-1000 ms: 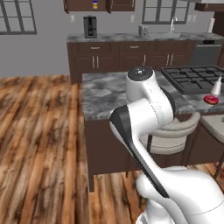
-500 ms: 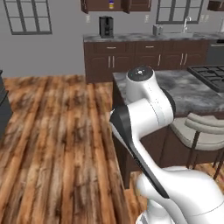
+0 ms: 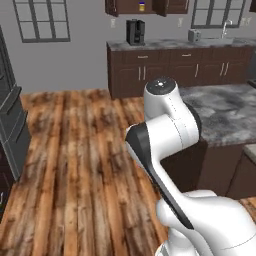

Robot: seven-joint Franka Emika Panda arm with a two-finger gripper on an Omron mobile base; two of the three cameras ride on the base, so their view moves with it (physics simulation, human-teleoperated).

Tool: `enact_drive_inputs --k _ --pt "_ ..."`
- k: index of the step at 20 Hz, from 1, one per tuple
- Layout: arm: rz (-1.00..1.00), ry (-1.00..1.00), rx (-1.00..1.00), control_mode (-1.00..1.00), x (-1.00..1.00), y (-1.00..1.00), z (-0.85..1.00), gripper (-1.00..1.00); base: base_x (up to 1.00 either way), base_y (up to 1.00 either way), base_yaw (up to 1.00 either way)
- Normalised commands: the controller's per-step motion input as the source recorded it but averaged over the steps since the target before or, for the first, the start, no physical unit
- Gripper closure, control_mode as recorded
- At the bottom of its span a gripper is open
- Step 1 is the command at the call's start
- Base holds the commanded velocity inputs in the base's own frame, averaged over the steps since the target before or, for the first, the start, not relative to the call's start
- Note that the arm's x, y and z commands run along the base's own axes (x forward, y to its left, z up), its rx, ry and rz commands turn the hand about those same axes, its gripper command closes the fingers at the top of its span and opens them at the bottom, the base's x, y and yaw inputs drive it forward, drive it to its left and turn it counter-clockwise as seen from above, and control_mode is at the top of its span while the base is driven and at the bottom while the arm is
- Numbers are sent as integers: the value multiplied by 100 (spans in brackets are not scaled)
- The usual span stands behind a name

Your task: Move the oil and vinegar bottle and mayonnaise from the cabinet to the dining counter.

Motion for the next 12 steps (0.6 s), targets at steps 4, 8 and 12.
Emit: enact_drive_inputs --k 4,8,12 --pt "0 0 0 100 0 0 0 -100 100 100 -20" --pt "0 0 0 100 0 0 0 -100 100 100 -24" --pt "0 0 0 100 0 0 0 -100 100 89 -26"
